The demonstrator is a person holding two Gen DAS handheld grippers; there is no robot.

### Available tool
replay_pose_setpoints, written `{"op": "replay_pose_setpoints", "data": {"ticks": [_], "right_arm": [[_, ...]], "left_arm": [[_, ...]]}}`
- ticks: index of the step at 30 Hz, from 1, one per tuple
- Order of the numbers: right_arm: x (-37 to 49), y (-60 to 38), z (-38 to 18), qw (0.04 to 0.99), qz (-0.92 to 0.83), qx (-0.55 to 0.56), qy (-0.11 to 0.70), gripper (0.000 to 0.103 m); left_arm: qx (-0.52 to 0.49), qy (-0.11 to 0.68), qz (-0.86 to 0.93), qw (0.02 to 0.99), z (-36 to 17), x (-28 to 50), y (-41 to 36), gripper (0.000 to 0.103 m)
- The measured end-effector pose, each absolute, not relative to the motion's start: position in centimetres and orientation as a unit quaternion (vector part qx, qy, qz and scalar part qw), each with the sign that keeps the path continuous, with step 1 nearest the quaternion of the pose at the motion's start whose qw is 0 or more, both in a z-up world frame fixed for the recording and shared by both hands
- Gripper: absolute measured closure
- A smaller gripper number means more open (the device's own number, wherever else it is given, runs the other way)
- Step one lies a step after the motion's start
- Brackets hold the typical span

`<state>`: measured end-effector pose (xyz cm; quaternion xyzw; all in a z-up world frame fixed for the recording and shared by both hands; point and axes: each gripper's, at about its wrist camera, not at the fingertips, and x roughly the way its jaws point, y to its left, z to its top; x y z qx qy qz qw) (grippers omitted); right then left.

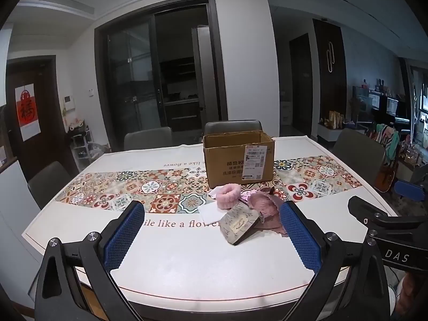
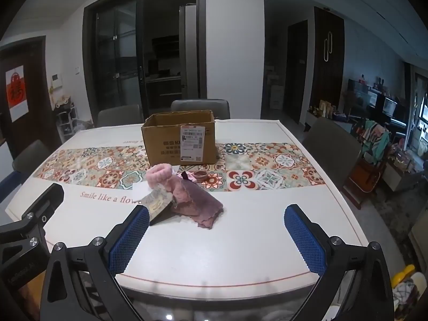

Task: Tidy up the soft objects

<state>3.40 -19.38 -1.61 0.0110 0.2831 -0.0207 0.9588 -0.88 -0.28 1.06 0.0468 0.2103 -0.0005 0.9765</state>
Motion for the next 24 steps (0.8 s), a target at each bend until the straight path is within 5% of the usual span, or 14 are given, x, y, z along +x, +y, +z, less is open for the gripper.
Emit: {"op": "replay_pose_setpoints", "data": {"ticks": [24], "right_arm": [[3.1, -20.13, -1.14, 0.96, -0.029, 0.015, 0.279, 0.001]], "left_arm": [[0.054, 0.213, -0.005, 0.976, 0.55, -0.08, -0.67, 0.0]]}}
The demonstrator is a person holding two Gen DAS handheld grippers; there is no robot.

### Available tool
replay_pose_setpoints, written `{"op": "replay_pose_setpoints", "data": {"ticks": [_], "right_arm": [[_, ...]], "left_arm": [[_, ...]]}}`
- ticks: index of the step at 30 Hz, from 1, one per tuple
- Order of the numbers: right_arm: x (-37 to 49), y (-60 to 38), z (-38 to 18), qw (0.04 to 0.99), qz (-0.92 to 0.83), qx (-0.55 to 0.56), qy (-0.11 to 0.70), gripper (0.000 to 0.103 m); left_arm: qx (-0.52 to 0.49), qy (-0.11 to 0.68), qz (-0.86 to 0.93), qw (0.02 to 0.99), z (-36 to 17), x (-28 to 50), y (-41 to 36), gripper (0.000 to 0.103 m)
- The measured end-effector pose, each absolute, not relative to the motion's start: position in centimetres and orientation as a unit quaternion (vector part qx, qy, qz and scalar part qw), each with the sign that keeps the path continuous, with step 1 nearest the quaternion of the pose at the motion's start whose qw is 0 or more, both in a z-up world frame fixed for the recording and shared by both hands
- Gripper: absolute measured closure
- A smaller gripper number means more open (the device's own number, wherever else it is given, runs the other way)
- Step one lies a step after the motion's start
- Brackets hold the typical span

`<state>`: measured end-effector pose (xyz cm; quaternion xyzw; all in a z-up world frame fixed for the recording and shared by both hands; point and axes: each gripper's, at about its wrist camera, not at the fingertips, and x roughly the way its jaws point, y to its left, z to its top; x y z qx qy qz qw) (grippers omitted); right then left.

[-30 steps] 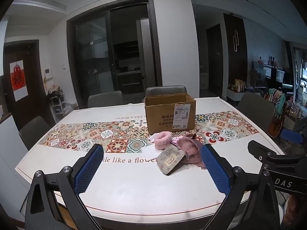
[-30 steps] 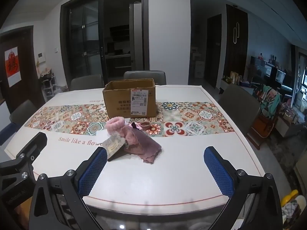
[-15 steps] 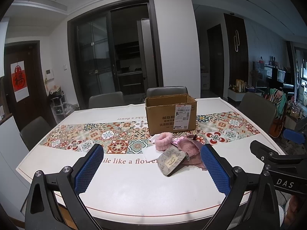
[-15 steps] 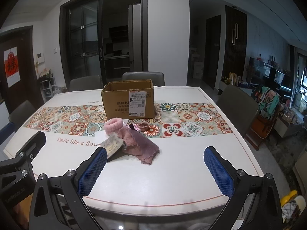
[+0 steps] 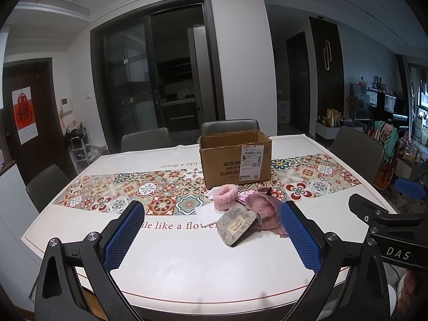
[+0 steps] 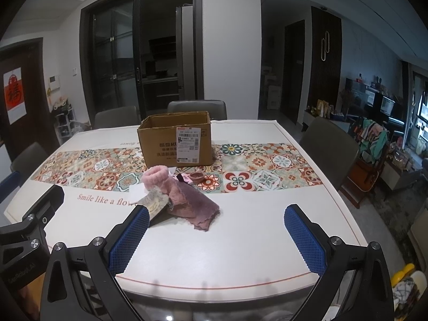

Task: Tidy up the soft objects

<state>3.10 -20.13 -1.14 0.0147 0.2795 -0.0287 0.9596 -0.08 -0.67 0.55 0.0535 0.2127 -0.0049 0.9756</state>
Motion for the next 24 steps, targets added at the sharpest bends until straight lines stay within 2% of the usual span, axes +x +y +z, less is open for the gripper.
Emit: {"op": "replay_pose_setpoints", "data": {"ticks": [24], "right_arm": [[3.26, -20.37, -1.36, 0.959, -0.026, 0.016, 0.281, 0.001]], "left_arm": [[0.055, 0.214, -0.006, 0.975, 0.21, 0.34, -1.03, 0.0]]}}
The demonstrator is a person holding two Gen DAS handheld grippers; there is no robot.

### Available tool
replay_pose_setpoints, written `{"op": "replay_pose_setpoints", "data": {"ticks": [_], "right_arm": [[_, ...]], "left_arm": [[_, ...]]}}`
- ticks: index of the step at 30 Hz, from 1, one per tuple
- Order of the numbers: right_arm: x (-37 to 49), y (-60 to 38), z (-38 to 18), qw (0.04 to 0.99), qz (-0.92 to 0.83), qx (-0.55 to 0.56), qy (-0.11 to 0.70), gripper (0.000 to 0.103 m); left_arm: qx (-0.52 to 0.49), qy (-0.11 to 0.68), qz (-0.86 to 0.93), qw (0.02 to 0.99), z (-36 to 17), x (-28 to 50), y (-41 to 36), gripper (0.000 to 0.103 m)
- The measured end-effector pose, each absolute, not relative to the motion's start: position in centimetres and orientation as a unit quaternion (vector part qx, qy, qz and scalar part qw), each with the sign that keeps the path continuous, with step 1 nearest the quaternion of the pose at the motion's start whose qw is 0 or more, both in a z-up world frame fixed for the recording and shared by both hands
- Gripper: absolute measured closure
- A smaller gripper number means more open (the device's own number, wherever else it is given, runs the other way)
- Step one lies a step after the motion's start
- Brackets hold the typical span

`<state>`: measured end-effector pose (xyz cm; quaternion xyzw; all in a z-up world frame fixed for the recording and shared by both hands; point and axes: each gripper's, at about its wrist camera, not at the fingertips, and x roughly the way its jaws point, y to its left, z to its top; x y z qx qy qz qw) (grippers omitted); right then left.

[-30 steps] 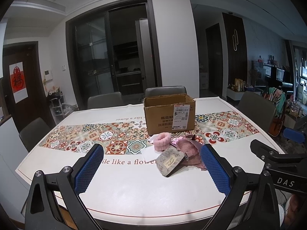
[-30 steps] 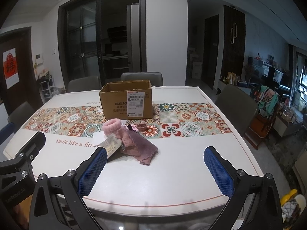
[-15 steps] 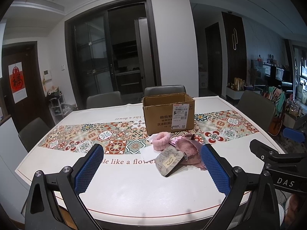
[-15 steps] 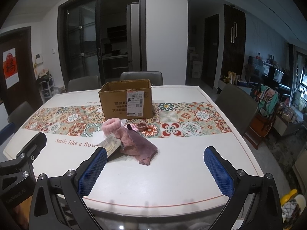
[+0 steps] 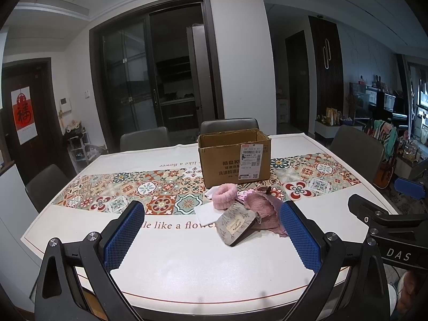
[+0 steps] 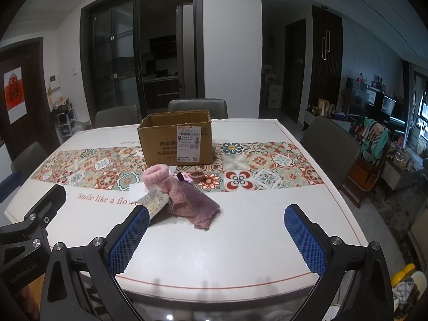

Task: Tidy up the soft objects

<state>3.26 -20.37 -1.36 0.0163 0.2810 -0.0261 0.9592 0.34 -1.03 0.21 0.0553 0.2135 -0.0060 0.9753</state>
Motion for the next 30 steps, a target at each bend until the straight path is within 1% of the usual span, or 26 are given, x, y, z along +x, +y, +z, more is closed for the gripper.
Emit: {"op": "replay_pose_setpoints", "data": {"ticks": [30], "right_arm": [[3.3, -20.5, -1.9, 0.958, -0.027, 0.016, 0.285, 0.001]], "left_arm": [[0.059, 0.221, -0.011, 0.973, -0.7, 0.6, -1.6, 0.0]]}}
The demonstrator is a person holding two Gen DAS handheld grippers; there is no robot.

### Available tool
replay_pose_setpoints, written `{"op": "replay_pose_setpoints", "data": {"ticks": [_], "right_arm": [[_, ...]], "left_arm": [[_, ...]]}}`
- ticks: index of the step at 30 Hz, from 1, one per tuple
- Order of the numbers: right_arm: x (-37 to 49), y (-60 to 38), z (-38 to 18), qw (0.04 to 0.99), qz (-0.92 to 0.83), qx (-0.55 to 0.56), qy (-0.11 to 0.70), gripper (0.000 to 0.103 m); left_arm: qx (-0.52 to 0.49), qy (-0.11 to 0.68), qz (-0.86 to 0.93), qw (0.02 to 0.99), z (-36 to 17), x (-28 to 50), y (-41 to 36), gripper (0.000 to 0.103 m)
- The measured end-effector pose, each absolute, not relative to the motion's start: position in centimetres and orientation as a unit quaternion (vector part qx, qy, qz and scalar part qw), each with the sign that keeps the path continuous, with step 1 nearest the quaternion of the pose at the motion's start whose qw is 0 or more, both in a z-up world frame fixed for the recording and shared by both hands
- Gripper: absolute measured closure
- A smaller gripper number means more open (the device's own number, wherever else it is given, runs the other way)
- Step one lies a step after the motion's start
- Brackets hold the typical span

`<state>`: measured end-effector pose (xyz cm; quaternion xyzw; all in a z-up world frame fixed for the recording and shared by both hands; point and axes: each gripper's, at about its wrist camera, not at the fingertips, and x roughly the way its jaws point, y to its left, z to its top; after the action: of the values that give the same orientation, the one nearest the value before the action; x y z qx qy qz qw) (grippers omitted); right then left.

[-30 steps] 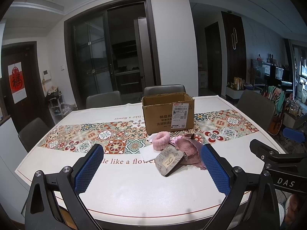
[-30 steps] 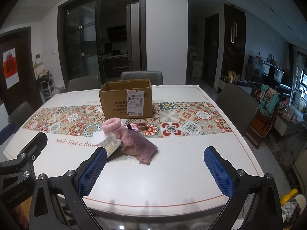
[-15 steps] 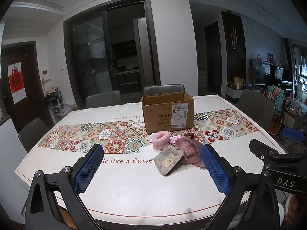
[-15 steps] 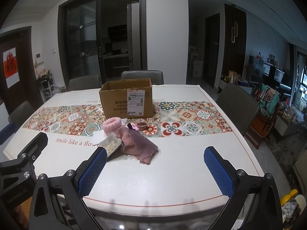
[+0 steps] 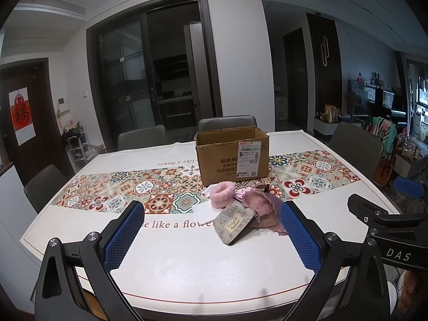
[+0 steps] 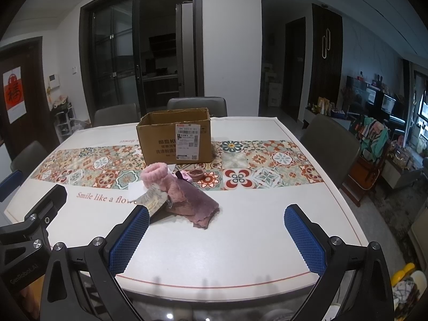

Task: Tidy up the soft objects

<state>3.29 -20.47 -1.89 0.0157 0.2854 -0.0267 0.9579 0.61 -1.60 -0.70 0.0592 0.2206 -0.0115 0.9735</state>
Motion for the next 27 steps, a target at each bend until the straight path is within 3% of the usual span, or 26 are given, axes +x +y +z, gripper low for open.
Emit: {"op": "replay_pose_setpoints", "data": {"ticks": [27], "right_arm": [[10.1, -18.8, -5.7, 0.938, 0.002, 0.012, 0.346, 0.001]], "left_arm": [[0.11, 0.315, -0.049, 0.942, -6.8, 8.1, -0.8, 0.0]]}}
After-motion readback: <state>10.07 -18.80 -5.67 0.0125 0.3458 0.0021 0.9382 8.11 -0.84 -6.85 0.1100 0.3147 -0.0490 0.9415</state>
